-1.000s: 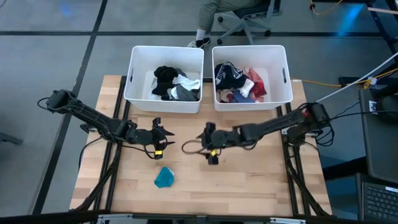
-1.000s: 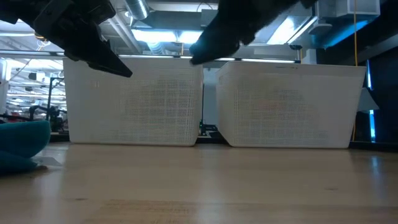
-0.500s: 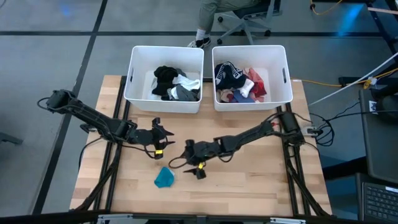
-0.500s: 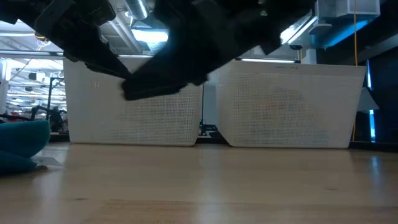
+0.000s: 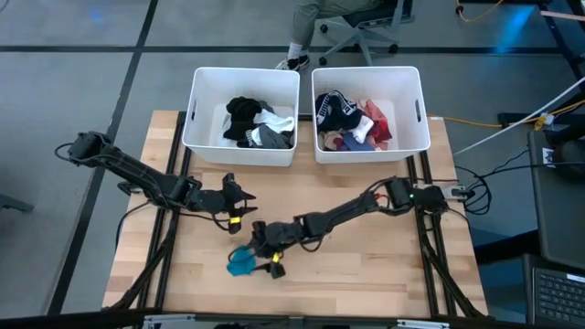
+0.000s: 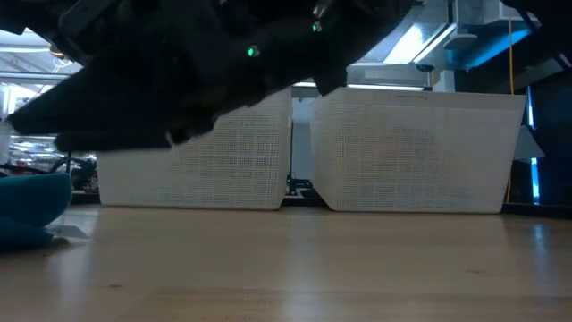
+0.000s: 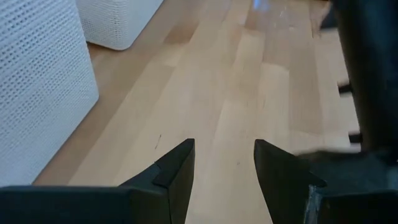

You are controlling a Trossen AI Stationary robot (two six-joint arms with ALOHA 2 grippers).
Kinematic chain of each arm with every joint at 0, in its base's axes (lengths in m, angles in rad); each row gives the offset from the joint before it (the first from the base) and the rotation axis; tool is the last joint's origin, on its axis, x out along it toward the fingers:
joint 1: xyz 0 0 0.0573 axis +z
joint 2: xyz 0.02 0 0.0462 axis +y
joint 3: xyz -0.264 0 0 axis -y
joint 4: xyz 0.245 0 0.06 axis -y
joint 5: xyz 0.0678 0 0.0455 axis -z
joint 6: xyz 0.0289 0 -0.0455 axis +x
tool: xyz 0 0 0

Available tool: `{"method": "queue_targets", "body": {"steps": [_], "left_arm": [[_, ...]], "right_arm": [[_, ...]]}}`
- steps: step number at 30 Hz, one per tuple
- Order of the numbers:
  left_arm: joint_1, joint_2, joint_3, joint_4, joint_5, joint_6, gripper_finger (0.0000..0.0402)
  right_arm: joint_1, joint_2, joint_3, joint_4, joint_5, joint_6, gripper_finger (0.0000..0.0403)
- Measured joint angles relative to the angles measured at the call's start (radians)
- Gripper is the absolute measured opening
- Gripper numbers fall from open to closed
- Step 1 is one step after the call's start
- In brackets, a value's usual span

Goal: Sort clothes
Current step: Put the blue sock into the laundry bin

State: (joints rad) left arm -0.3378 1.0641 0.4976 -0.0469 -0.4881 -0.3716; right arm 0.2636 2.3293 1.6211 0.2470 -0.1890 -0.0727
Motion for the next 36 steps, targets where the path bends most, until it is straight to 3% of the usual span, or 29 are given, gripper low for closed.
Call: {"method": "queue_targets", "body": {"steps": [6, 9, 14, 18, 20, 25, 29, 36], "left_arm": [[-0.001, 0.0, 0.0, -0.002, 0.0, -0.05, 0.0156], [-0.001, 0.0, 0.0, -0.003, 0.0, -0.052, 0.0157], [-0.001, 0.0, 0.0, -0.003, 0.0, -0.045, 0.0157], [-0.001, 0.0, 0.0, -0.002, 0.001, -0.04, 0.0156], [-0.001, 0.0, 0.0, -0.003, 0.001, -0.036, 0.0156], [-0.001, 0.0, 0.0, -0.003, 0.001, -0.035, 0.0156], [-0.001, 0.0, 0.0, -0.024, 0.001, -0.035, 0.0156], [-0.002, 0.0, 0.0, -0.086, 0.002, -0.071, 0.0157]], "right_arm": [[0.007, 0.085, 0.042, -0.004, 0.068, 0.065, 0.032], [0.002, 0.103, 0.045, -0.006, 0.083, 0.076, 0.0291], [0.005, 0.11, 0.047, -0.05, 0.185, 0.076, 0.0177], [0.006, 0.11, 0.047, -0.055, 0.206, 0.069, 0.0055], [0.008, 0.11, 0.047, -0.057, 0.206, 0.068, 0.0019], [0.025, 0.079, 0.044, -0.109, 0.227, 0.073, 0.0034], [0.059, 0.006, 0.044, -0.195, 0.299, 0.048, 0.0013], [0.1, -0.167, 0.043, -0.485, 0.45, 0.05, 0.0027]]}}
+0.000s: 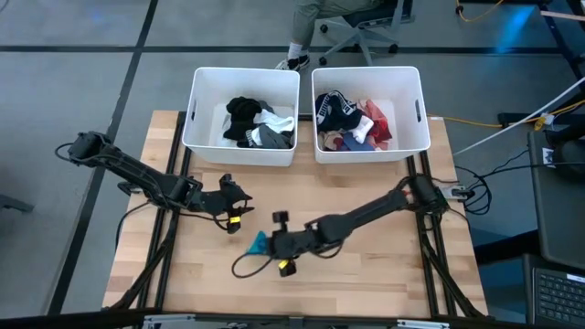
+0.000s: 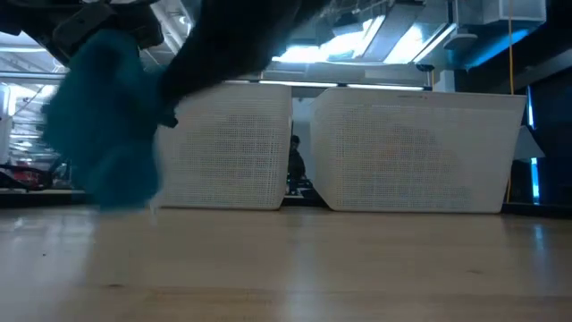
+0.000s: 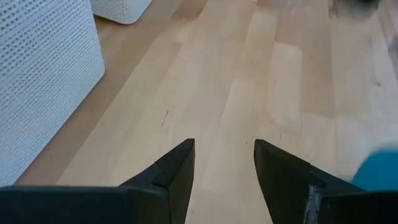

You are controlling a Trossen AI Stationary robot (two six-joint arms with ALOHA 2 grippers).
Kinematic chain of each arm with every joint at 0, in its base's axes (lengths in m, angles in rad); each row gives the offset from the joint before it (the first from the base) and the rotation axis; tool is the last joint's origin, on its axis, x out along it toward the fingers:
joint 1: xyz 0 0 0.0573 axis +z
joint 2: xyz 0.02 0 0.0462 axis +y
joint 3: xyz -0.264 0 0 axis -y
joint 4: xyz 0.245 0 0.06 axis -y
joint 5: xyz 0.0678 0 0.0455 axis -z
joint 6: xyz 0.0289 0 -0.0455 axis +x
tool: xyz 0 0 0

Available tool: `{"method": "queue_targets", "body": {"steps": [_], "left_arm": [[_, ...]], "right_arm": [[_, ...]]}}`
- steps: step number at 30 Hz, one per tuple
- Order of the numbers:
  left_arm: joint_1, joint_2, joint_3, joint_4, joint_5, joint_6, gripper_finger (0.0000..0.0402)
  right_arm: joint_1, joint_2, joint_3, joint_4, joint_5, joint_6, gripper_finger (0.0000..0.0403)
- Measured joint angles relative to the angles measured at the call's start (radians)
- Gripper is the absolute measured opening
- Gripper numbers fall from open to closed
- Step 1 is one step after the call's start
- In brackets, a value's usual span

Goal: Sort clothes
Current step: Put the blue sock into the laundry bin

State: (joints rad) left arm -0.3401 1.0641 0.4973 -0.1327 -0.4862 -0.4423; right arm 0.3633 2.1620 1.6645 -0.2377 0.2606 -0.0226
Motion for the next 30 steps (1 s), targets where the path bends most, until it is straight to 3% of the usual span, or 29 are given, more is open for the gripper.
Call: {"method": "queue_targets", "body": {"steps": [6, 15, 22, 30], "left_arm": [[0.0, 0.0, 0.0, -0.007, 0.0, 0.005, 0.0157], [0.0, 0.0, 0.0, -0.006, 0.0, 0.042, 0.0157], [0.0, 0.0, 0.0, -0.006, 0.0, 0.053, 0.0156], [0.0, 0.0, 0.0, -0.009, -0.001, 0.058, 0.0157]], "right_arm": [[0.003, -0.193, 0.001, -0.236, 0.12, 0.02, 0.001], [-0.074, -0.488, 0.001, -0.514, 0.367, 0.074, 0.0023], [-0.23, -0.672, 0.002, -0.69, 0.54, 0.17, 0.0016], [-0.49, -0.754, 0.002, -0.842, 0.587, 0.28, 0.0025]]}}
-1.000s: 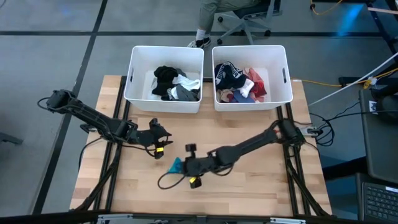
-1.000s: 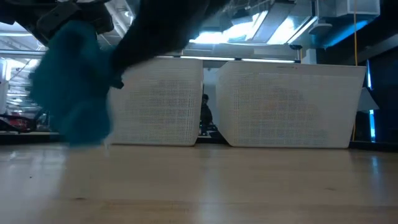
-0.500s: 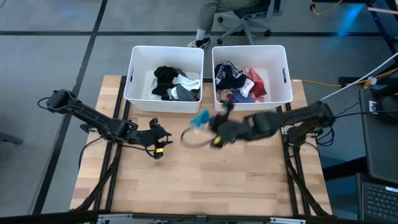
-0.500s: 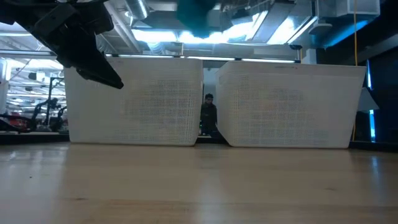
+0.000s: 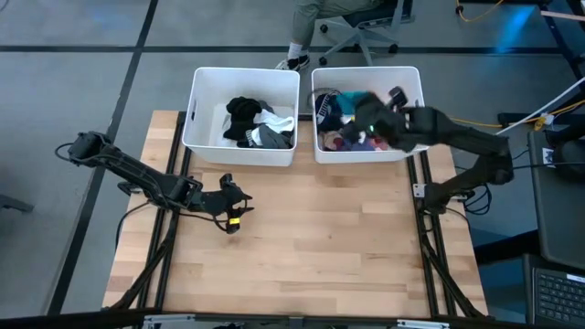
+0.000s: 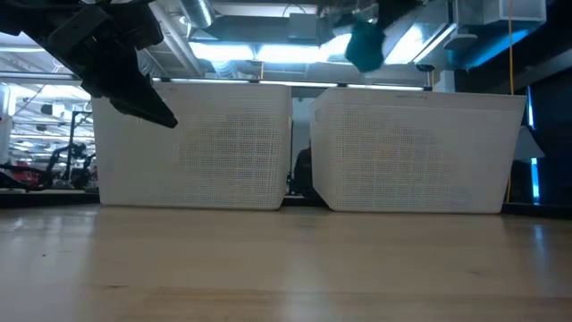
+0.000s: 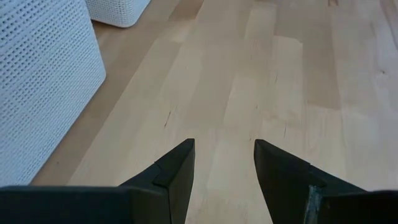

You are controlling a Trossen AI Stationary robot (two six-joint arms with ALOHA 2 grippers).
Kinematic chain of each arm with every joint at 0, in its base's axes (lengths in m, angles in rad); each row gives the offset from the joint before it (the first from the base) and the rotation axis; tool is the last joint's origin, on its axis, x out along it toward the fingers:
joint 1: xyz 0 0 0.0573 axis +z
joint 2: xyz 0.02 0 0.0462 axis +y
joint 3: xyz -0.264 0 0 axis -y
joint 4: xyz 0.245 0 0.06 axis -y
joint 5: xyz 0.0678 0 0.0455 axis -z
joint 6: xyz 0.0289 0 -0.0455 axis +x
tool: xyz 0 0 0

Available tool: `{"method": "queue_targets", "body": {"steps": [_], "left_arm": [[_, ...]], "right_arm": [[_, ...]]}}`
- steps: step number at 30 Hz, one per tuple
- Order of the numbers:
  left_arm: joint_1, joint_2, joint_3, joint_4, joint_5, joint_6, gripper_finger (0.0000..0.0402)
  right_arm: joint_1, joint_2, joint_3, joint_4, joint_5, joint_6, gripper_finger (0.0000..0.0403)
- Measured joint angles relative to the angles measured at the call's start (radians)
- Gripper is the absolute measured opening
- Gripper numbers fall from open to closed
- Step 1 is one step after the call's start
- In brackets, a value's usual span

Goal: Sort clothes
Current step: Put the blue sock into the laundry bin, then return to Home Position

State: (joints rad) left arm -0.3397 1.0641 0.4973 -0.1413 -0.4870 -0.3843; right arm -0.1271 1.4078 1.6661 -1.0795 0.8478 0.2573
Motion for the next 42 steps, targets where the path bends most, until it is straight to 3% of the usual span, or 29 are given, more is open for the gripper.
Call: {"method": "queue_targets", "body": {"steps": [9, 13, 21, 25, 28, 33, 37, 42], "left_arm": [[0.0, 0.0, 0.0, 0.001, 0.0, -0.001, 0.0157], [0.0, 0.0, 0.0, 0.002, 0.0, -0.001, 0.0156], [0.0, 0.0, 0.0, 0.003, 0.003, -0.001, 0.0156], [0.0, 0.0, 0.0, 0.003, 0.01, 0.004, 0.0156], [-0.001, -0.016, 0.0, 0.003, 0.012, 0.027, 0.0156], [-0.001, -0.074, 0.0, 0.002, 0.013, 0.097, 0.0156], [-0.001, -0.133, 0.0, 0.003, 0.013, 0.175, 0.0156], [-0.011, -0.211, 0.0, 0.019, 0.013, 0.209, 0.0156]], "right_arm": [[-0.294, 0.001, -0.057, -0.046, 0.012, 0.108, 0.004], [-0.403, 0.001, -0.117, -0.044, -0.062, 0.137, 0.0067], [-0.525, 0.002, -0.198, 0.012, -0.237, 0.139, 0.0188], [-0.528, 0.003, -0.12, -0.027, -0.328, 0.123, 0.0246], [-0.487, -0.004, -0.04, -0.064, -0.369, 0.094, 0.0265], [-0.305, -0.045, -0.021, -0.006, -0.437, -0.031, 0.0232], [-0.169, -0.066, -0.103, 0.125, -0.517, -0.124, 0.0156], [-0.071, -0.113, -0.314, 0.399, -0.711, -0.23, 0.0059]]}}
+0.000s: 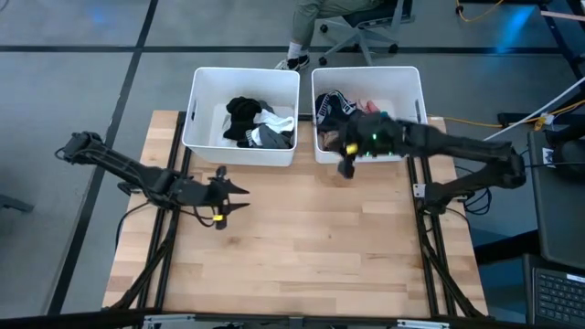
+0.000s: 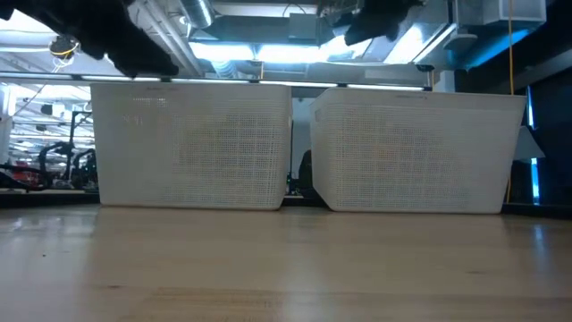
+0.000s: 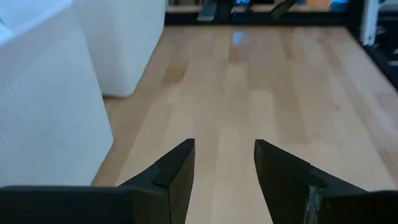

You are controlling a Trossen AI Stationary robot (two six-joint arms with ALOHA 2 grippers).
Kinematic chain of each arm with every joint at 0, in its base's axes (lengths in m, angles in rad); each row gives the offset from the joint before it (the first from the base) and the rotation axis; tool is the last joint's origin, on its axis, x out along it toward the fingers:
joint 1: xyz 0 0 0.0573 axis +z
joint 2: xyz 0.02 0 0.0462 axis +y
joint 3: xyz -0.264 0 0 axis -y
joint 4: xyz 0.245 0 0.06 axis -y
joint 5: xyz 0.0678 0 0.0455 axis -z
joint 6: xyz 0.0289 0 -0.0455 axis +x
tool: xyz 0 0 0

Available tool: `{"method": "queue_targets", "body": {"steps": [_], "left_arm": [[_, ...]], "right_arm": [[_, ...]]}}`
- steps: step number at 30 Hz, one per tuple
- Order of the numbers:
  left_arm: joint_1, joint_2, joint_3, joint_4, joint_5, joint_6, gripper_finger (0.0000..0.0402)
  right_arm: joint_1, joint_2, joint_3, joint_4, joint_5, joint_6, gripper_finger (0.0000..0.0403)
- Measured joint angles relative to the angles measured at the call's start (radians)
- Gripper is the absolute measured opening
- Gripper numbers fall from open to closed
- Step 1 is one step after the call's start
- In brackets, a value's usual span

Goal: Sort clothes
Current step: Return to Home Position

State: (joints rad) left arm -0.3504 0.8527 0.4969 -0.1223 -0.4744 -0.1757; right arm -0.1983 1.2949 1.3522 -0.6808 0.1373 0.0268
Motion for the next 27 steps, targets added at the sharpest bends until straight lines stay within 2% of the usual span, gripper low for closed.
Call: {"method": "queue_targets", "body": {"steps": [3, 5, 8, 13, 18, 21, 27], "left_arm": [[-0.011, -0.042, -0.024, 0.037, 0.0, 0.042, 0.0156], [-0.01, -0.076, -0.071, 0.085, 0.0, 0.058, 0.0156], [-0.01, -0.143, -0.163, 0.174, 0.0, 0.072, 0.0156], [-0.01, -0.271, -0.292, 0.248, 0.0, 0.056, 0.0156], [-0.01, -0.387, -0.367, 0.245, -0.01, 0.061, 0.0156], [-0.01, -0.449, -0.402, 0.246, -0.011, 0.063, 0.0156], [-0.009, -0.56, -0.479, 0.235, -0.047, 0.091, 0.0147]], "right_arm": [[0.038, -0.049, -0.178, 0.228, -0.137, -0.032, 0.0015], [0.063, -0.088, -0.307, 0.393, -0.187, -0.033, 0.0006], [0.116, -0.139, -0.504, 0.648, -0.203, -0.032, 0.0018], [0.169, -0.216, -0.759, 0.896, -0.222, 0.039, 0.0029], [0.18, -0.264, -0.955, 1.137, -0.305, 0.081, 0.002], [0.179, -0.294, -1.036, 1.222, -0.312, 0.102, 0.0015], [0.179, -0.373, -1.145, 1.276, -0.313, 0.136, 0.0012]]}}
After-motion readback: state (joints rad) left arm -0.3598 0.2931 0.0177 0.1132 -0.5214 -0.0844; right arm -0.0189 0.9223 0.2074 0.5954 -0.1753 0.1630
